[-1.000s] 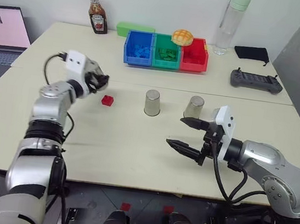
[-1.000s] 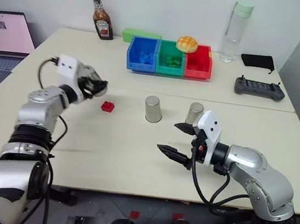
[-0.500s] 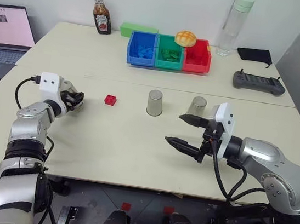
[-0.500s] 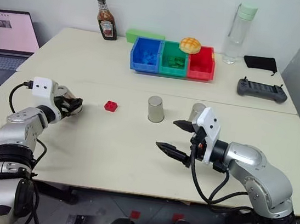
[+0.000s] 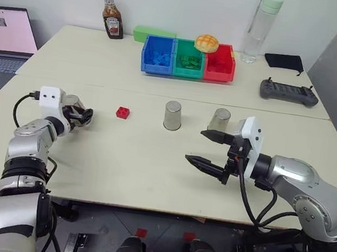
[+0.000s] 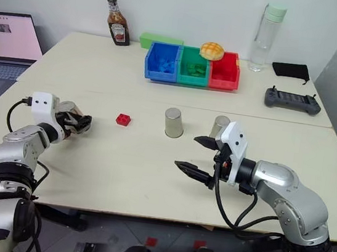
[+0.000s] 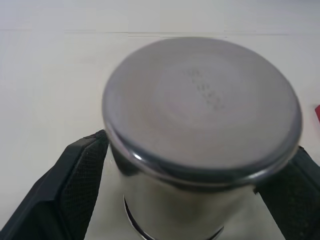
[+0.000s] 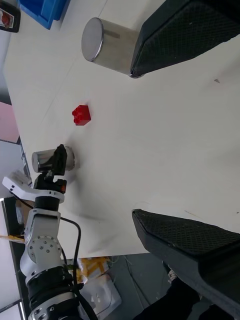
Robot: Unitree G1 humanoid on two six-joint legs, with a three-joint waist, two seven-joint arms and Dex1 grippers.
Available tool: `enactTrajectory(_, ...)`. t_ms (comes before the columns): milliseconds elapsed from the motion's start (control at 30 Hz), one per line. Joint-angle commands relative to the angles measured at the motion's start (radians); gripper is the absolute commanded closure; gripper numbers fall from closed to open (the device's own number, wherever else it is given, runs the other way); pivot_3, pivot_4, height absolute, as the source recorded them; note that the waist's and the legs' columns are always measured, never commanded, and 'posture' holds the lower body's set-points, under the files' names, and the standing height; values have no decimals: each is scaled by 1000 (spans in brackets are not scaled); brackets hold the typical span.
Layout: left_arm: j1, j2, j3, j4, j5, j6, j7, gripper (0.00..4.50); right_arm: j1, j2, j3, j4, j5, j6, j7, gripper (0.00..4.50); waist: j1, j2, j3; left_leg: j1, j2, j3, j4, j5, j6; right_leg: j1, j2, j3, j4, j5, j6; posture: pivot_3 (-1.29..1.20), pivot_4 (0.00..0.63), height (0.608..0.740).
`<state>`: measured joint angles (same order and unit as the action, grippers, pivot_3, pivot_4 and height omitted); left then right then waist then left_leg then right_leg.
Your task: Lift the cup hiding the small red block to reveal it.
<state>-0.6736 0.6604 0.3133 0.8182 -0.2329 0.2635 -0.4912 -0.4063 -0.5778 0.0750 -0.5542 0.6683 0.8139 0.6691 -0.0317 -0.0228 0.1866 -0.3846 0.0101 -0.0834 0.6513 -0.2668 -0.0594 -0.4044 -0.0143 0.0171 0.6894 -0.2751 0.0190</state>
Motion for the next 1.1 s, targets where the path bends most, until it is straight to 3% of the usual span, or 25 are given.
enactTrajectory(33, 0, 27, 30, -100, -22, -10, 0, 13, -3, 2, -11, -21, 5, -17, 3, 0, 0, 0, 0, 0, 0, 0, 0, 0, 0, 0, 0, 0, 0, 0, 0, 0, 150, 740)
enactTrajectory(367, 83, 30, 35, -484, -71, 44, -9, 13, 7, -1, -21, -28, 6, -19, 0, 0, 0, 0, 0, 0, 0, 0, 0, 0, 0, 0, 0, 0, 0, 0, 0, 0, 150, 740)
enactTrajectory(633, 311, 170, 66, -919, -183, 353, -132, 13, 1, -9, -49, -32, 21, -2, -8, 0, -6, 0, 0, 1, 1, 1, -1, 0, 0, 0, 0, 2, 0, 0, 0, 0, 150, 740)
enactTrajectory(800, 434, 217, 128, -1030, -245, 469, -164, 13, -24, -36, -48, -16, 33, 5, 27, 0, -6, 0, 0, 2, 2, 1, -2, 0, 0, 0, 1, 2, 0, 0, 0, 0, 150, 740)
enactTrajectory(1100, 585, 210, 195, -1093, -285, 558, -167, 13, -88, -81, -37, 53, 38, -8, 127, 0, -1, 0, 0, 2, 2, 2, -2, 0, 0, 0, 1, 2, -1, 0, 0, 0, 150, 740)
